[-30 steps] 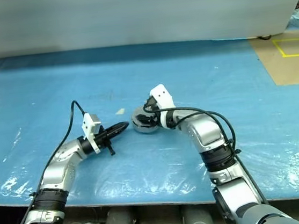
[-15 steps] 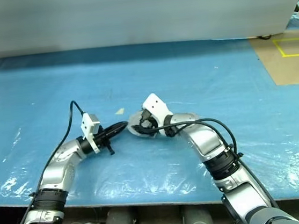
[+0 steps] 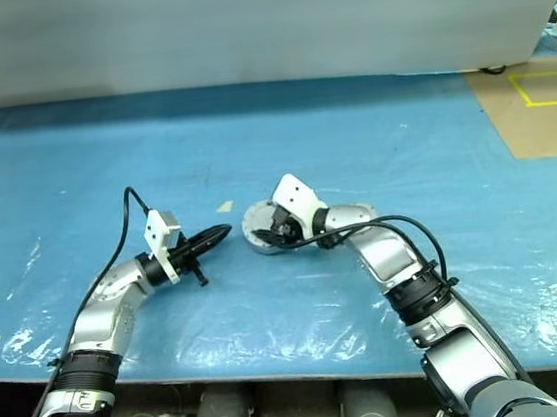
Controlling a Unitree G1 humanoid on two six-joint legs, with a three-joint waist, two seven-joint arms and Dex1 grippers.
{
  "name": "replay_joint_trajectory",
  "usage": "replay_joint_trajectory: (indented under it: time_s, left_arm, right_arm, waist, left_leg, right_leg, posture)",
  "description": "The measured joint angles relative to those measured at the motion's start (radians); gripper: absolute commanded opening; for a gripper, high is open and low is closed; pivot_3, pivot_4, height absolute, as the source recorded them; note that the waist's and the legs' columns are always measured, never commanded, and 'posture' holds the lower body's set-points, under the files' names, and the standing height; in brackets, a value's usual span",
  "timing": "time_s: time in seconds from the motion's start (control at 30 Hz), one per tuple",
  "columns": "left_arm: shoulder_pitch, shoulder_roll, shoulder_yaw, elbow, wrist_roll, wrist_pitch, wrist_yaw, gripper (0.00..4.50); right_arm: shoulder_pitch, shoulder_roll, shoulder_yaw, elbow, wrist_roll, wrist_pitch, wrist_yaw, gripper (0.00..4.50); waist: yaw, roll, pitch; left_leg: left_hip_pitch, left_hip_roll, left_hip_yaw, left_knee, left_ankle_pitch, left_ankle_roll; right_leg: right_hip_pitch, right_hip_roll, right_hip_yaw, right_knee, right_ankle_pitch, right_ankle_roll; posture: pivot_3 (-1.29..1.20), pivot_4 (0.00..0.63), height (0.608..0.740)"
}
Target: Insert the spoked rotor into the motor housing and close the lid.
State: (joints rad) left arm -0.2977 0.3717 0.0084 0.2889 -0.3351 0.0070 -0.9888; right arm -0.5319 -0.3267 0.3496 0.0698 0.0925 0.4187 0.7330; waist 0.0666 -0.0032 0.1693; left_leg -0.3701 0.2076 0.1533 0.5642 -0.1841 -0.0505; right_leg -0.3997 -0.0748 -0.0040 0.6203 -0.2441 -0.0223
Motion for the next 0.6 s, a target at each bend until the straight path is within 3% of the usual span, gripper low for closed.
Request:
replay_joint_trajectory:
  time_s: [0.6]
  left_arm:
    - [-0.001,-0.004,0.000,0.011,0.001,-0.001,-0.002,0.00]
  right_arm:
    - [0.024,0.011,0.014,0.003,-0.048,-0.009,-0.027,3.04]
  waist:
    - [0.001,0.000,-0.002]
  left_leg:
    - [0.002,0.000,0.000,0.000,0.000,0.000]
  right_leg:
    - [0.002,0.000,0.000,0.000,0.000,0.000]
  posture:
    - [0.00,0.150,0.740]
